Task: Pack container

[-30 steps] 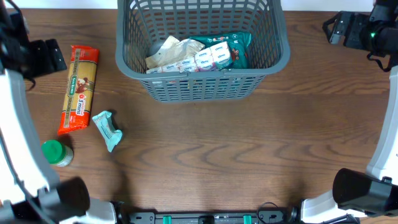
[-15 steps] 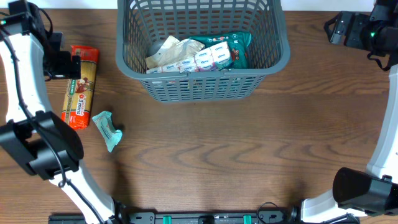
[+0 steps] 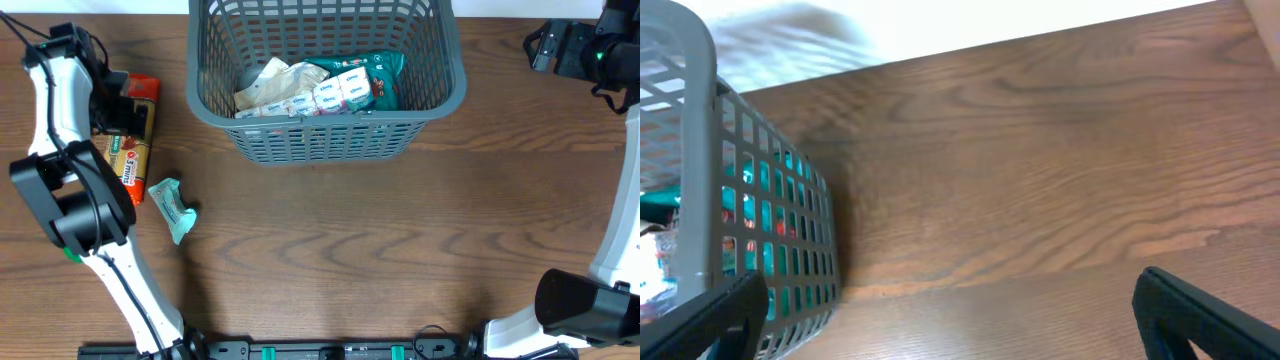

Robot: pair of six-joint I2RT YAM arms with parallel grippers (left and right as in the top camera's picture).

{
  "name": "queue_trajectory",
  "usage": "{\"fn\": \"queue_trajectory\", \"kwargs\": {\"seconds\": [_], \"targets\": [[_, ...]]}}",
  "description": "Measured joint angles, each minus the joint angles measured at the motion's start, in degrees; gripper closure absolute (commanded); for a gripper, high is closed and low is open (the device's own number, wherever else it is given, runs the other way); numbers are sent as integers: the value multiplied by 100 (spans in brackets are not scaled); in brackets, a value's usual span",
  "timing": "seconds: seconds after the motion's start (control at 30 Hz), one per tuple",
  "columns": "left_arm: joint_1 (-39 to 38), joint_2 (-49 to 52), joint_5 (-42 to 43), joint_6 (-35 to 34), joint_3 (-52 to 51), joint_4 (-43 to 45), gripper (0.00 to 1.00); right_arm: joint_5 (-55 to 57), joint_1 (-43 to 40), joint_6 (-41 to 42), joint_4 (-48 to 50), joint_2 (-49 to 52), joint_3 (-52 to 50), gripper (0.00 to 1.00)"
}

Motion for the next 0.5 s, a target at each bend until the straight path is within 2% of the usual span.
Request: {"fn": "queue_trajectory", "kwargs": {"seconds": [0.5], "targets": [[0, 385, 452, 520, -2, 476, 2, 4, 0, 11, -2, 0, 0, 1]]}}
